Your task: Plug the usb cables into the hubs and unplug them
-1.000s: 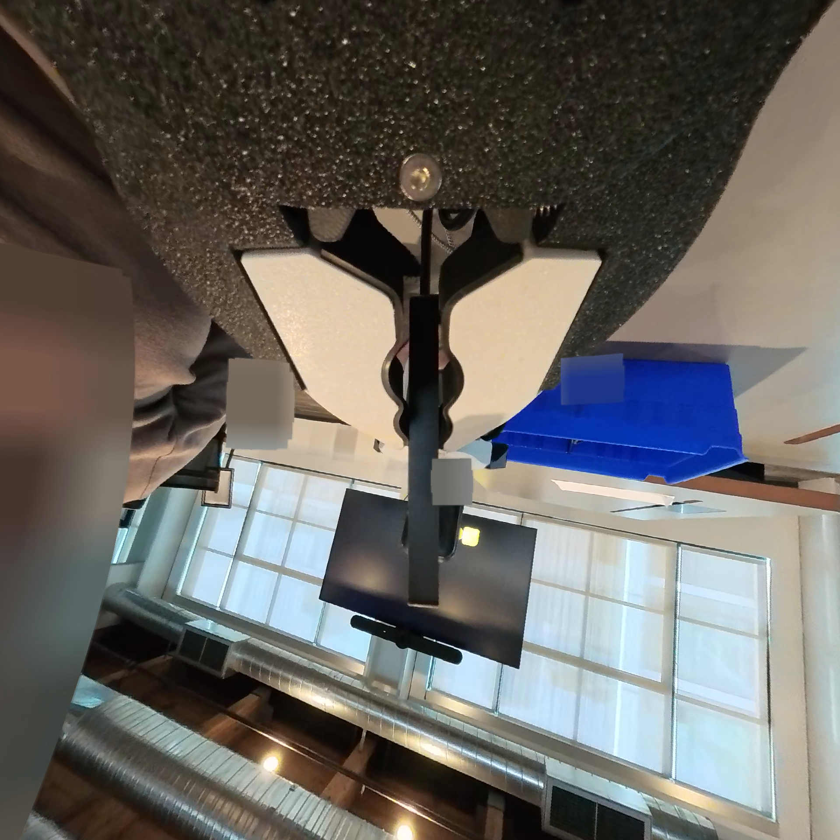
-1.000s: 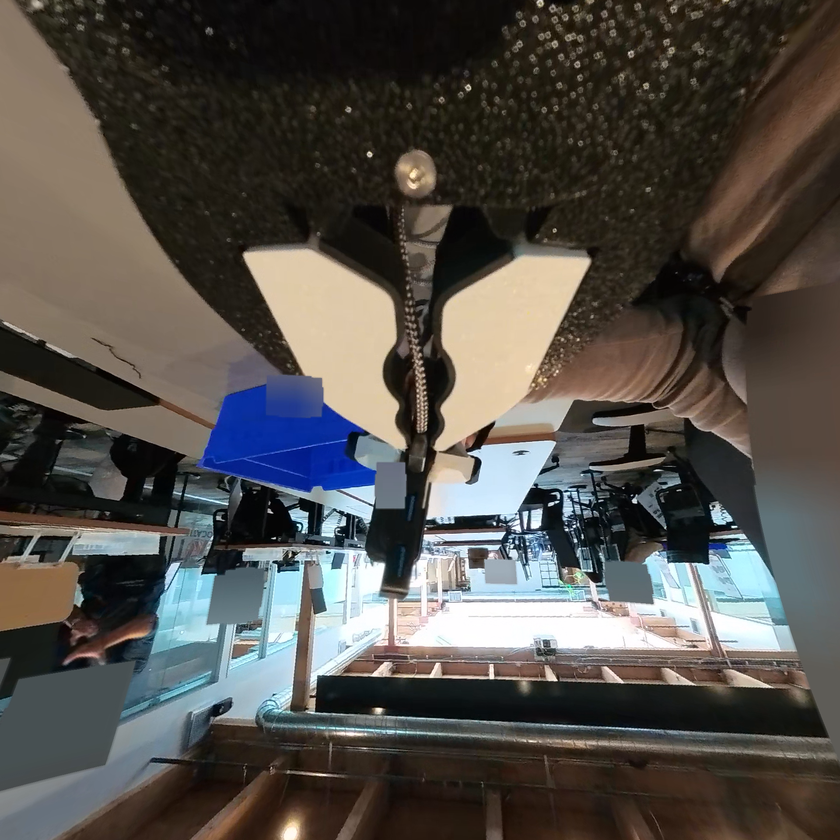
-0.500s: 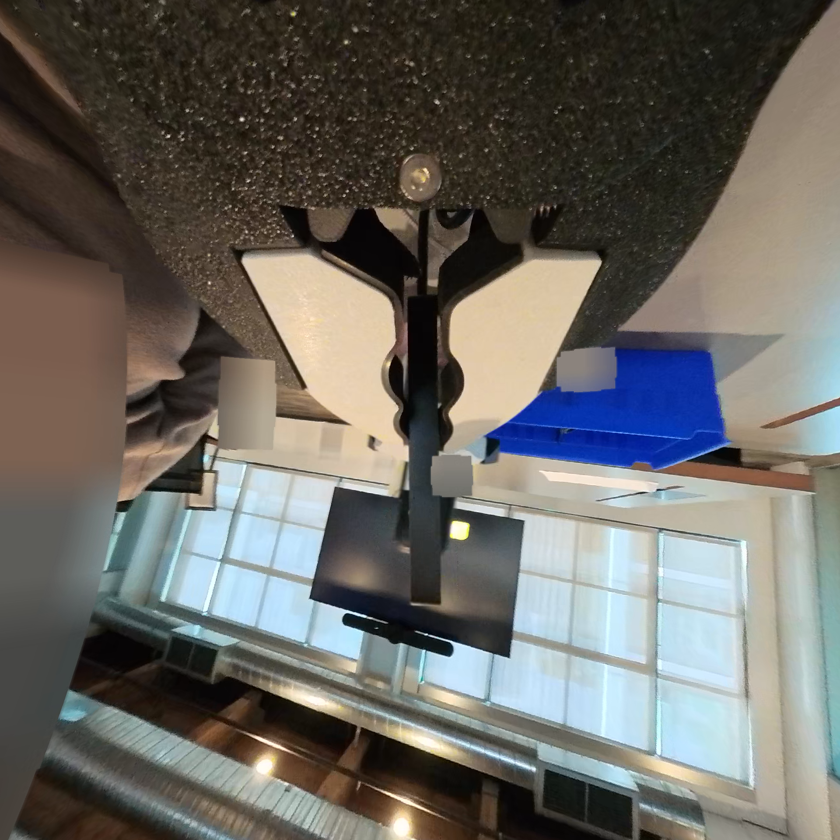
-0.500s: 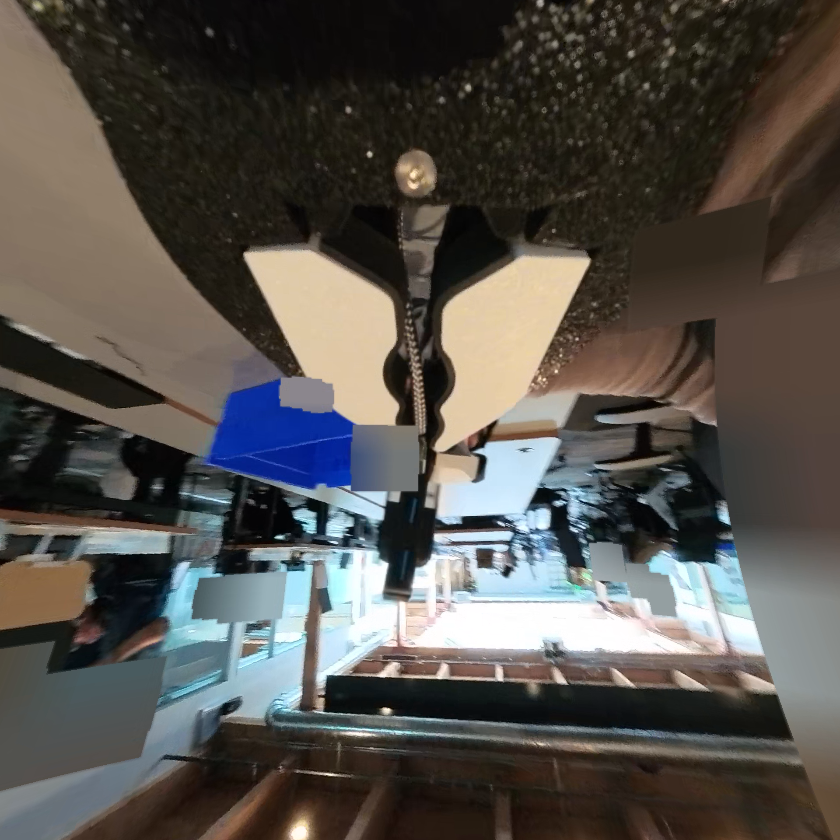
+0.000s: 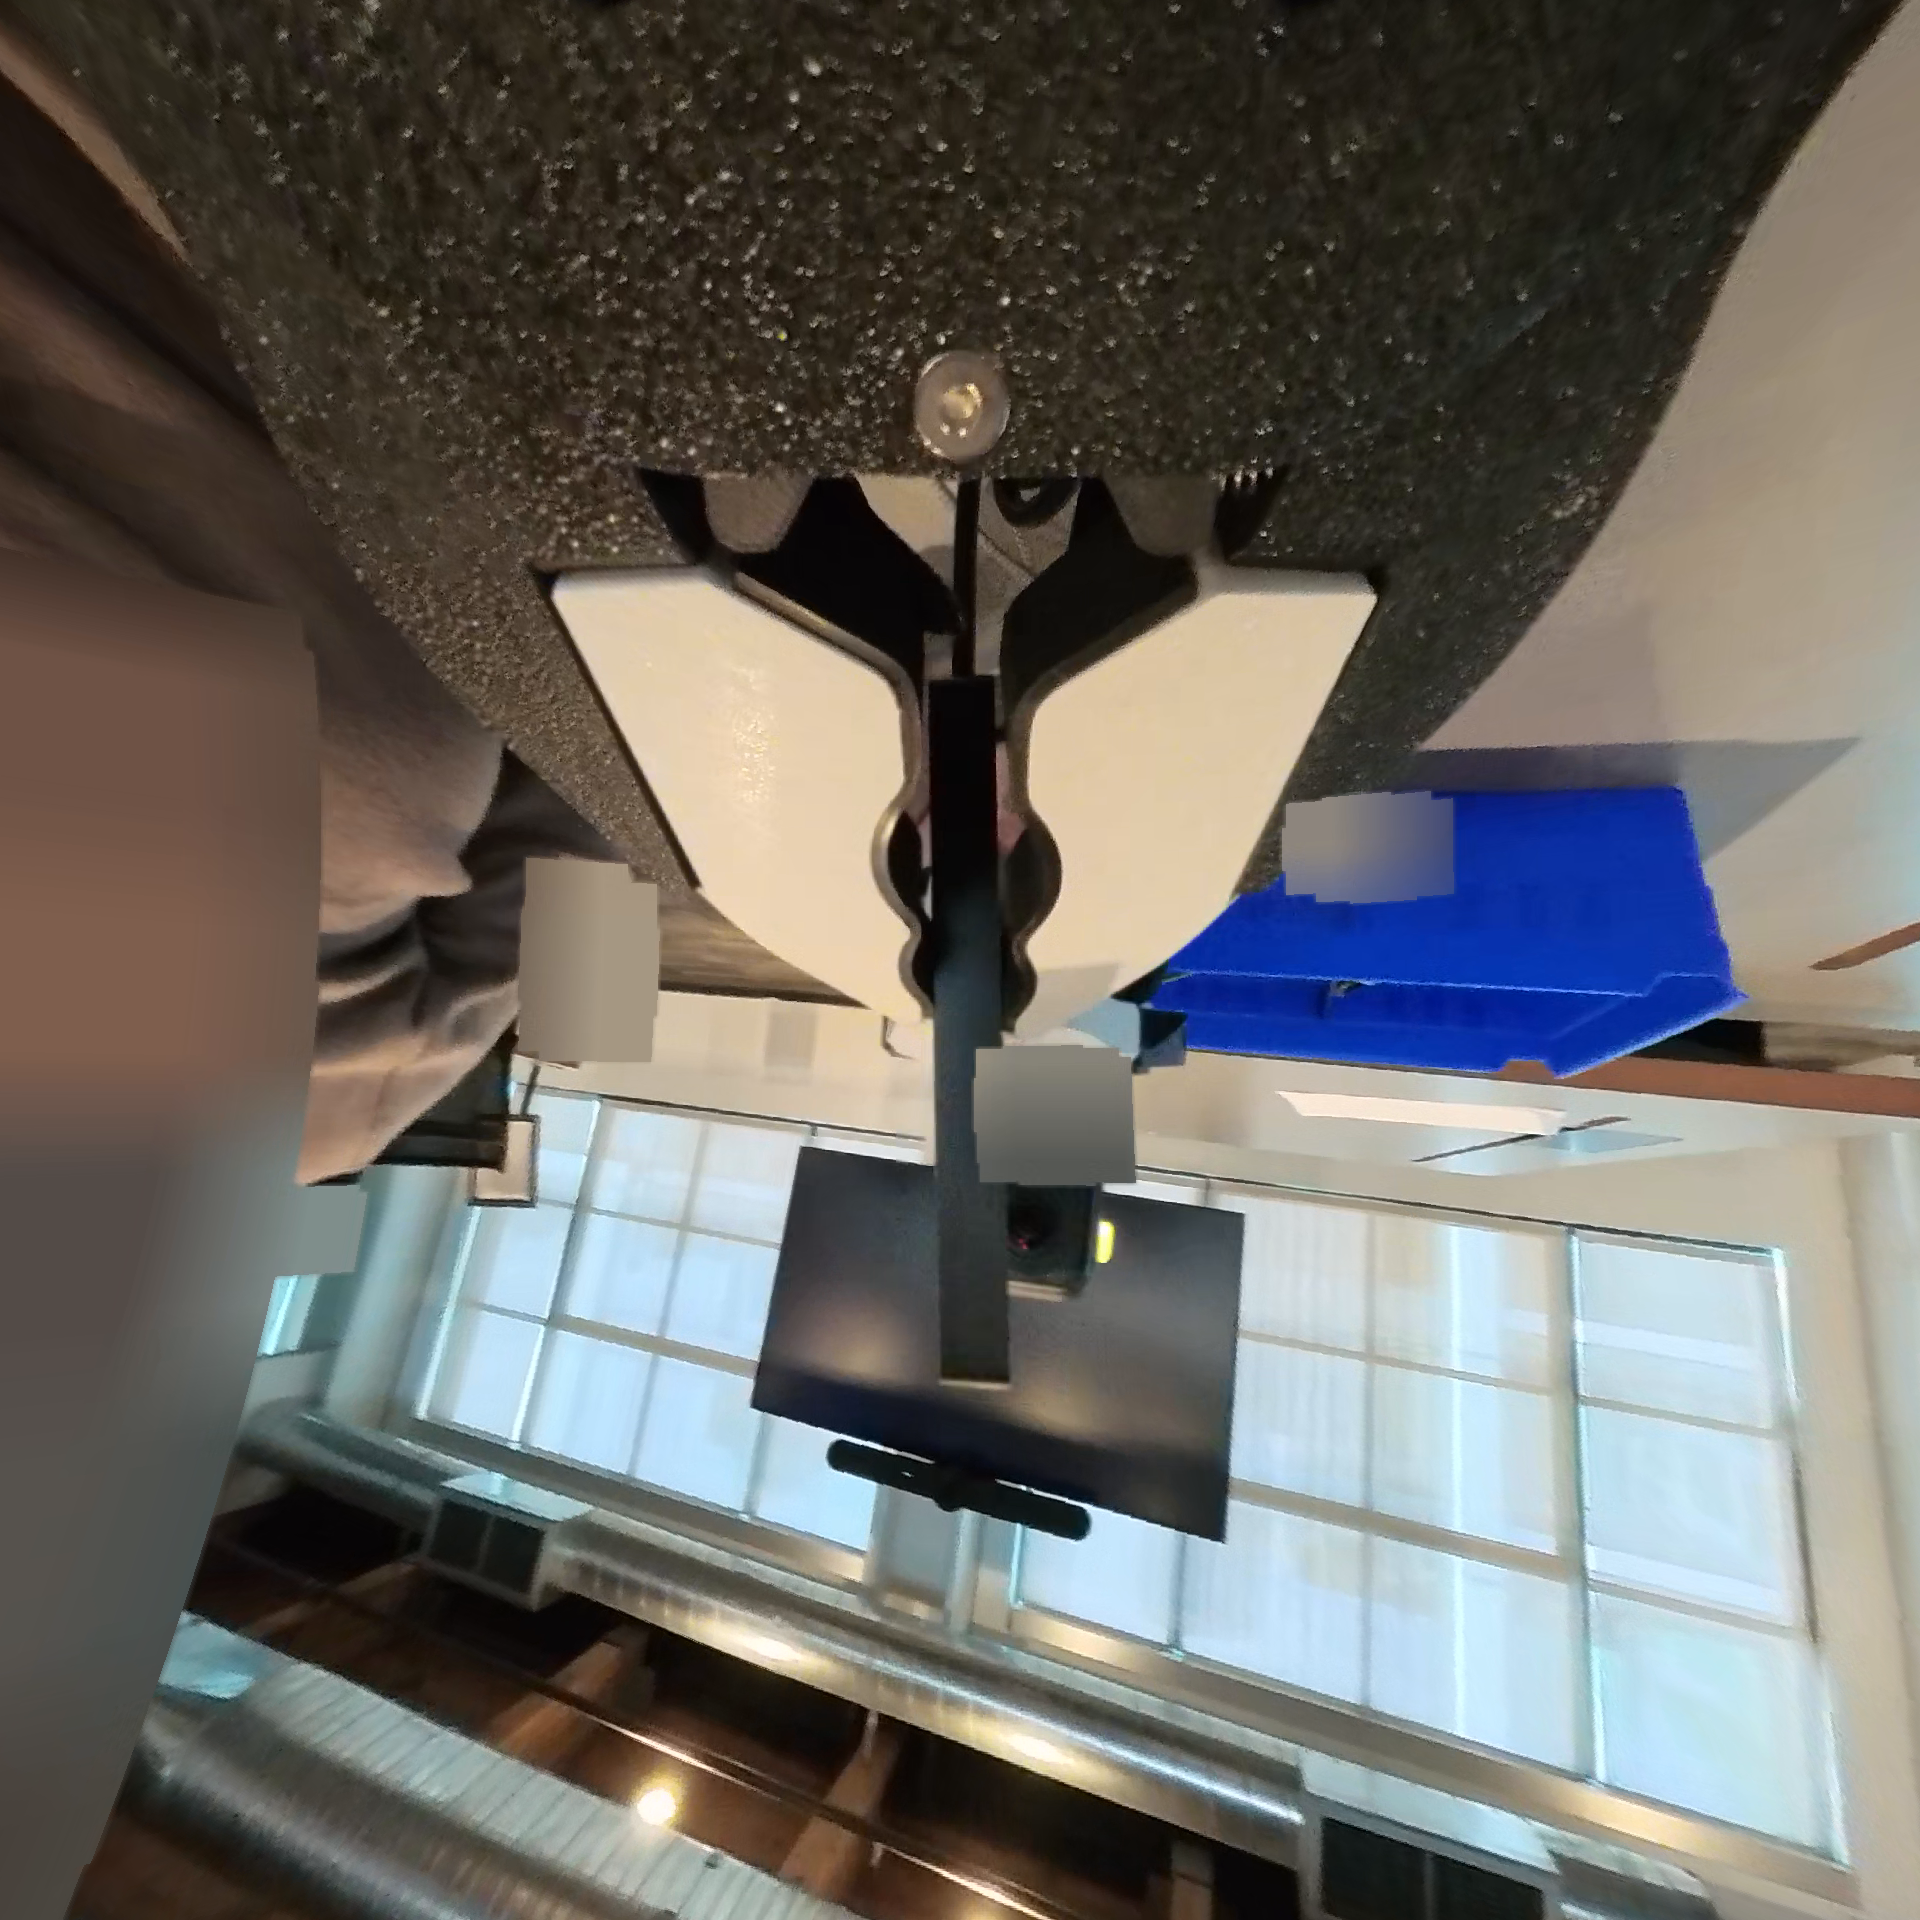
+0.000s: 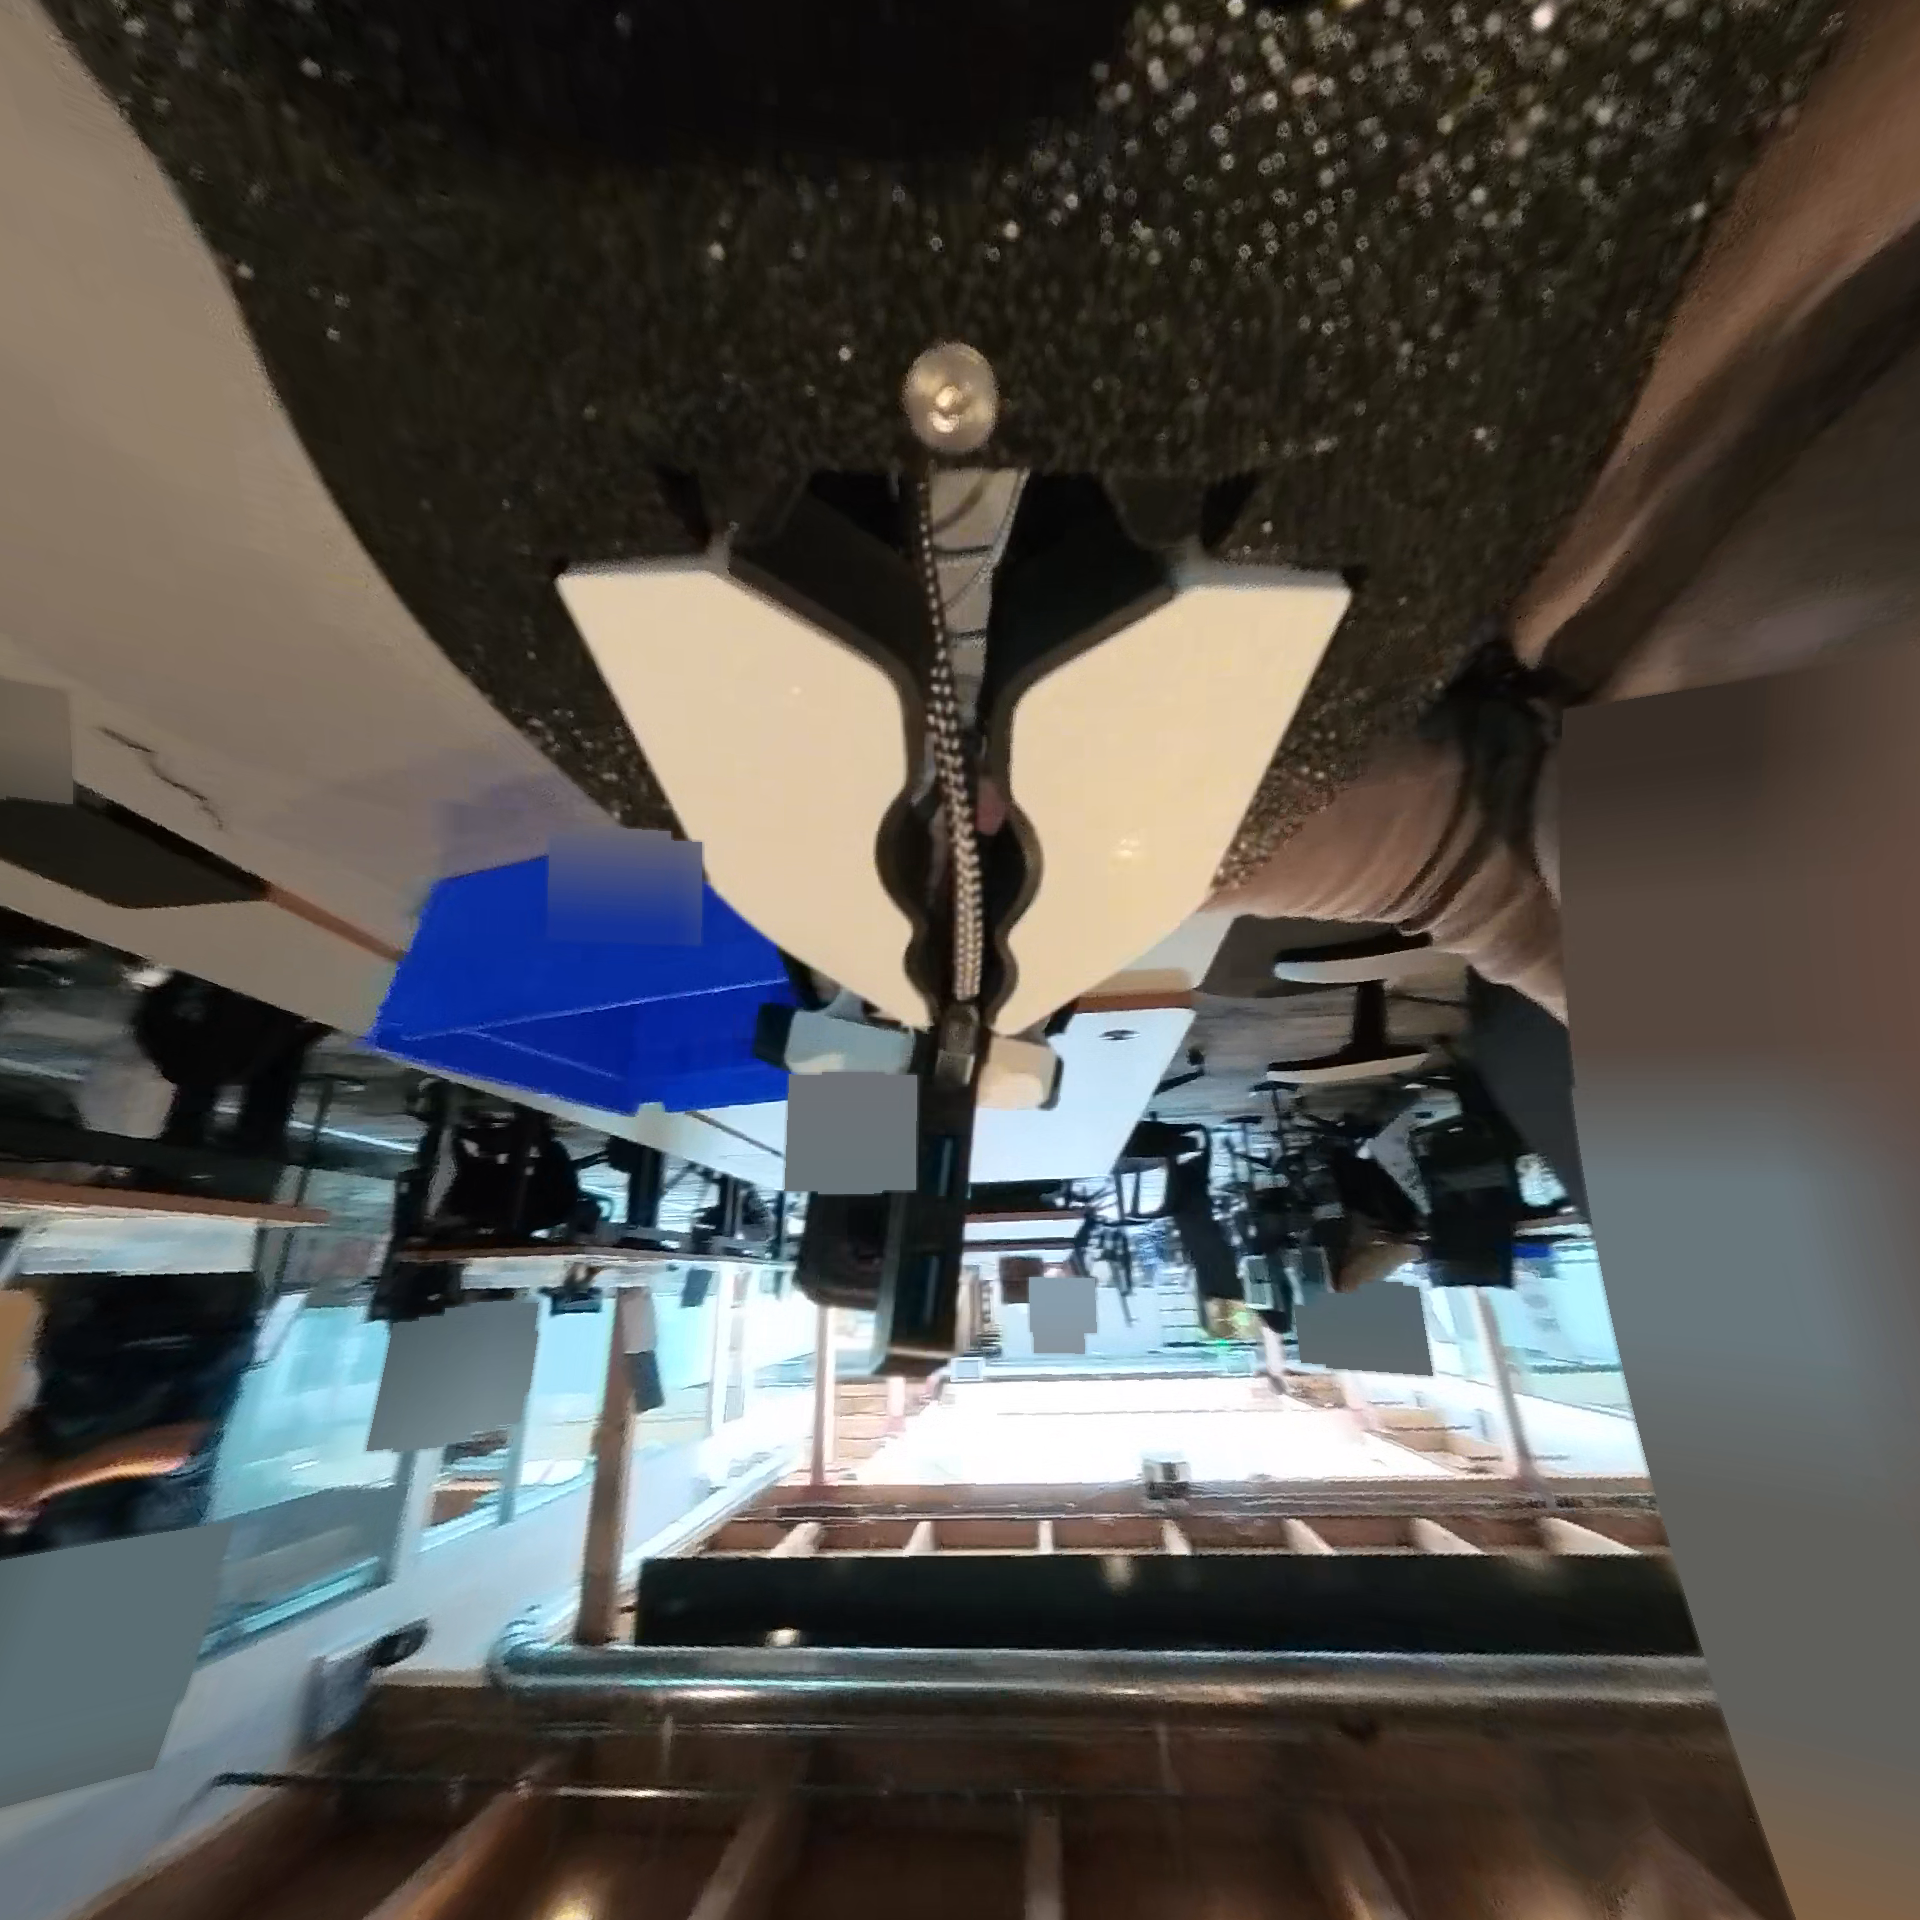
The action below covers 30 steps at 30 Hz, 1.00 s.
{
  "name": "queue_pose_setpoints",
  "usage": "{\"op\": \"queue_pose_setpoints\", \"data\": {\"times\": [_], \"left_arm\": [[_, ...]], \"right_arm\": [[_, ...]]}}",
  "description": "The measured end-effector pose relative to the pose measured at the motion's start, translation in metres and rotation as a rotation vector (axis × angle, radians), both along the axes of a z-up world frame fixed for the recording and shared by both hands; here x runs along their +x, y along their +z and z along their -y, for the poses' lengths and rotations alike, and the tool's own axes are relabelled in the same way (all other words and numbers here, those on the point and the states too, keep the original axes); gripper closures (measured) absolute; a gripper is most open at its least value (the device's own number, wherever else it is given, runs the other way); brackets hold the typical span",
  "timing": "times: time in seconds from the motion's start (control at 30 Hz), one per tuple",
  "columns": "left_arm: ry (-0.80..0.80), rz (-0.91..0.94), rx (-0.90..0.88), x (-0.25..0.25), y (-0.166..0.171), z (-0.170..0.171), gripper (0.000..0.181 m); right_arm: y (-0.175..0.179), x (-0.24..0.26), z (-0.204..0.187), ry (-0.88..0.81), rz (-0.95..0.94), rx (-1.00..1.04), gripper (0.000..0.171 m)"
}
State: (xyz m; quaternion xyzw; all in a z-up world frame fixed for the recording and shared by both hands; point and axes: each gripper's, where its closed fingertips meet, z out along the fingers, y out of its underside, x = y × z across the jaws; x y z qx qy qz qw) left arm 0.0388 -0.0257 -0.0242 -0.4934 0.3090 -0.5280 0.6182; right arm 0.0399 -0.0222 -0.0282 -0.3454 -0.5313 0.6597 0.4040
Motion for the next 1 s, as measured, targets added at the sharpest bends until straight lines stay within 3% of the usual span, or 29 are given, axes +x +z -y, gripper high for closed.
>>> {"op": "queue_pose_setpoints", "data": {"times": [0.07,0.23,0.4,0.53,0.63,0.8,1.0], "left_arm": [[-0.005,-0.019,-0.004,0.001,-0.003,0.0,0.171],[0.096,-0.009,0.021,-0.002,0.001,-0.008,0.17],[0.052,0.006,0.07,0.011,0.014,0.007,0.17],[0.066,0.042,0.085,0.012,0.02,0.008,0.171],[0.049,0.028,0.065,0.012,0.015,0.007,0.17],[0.069,-0.151,0.083,0.016,0.001,0.008,0.171],[0.093,0.063,0.119,0.009,0.027,0.011,0.17]], "right_arm": [[-0.003,0.002,0.002,0.016,0.022,0.023,0.166],[-0.001,-0.001,-0.008,-0.166,0.019,0.142,0.167],[0.012,0.012,0.007,0.023,-0.064,0.054,0.166],[0.018,0.014,0.009,-0.001,-0.113,0.07,0.166],[0.012,0.013,0.008,-0.039,-0.061,0.144,0.166],[-0.008,0.018,0.007,-0.054,0.099,0.296,0.167],[0.022,0.012,0.011,-0.039,-0.122,0.054,0.167]]}}
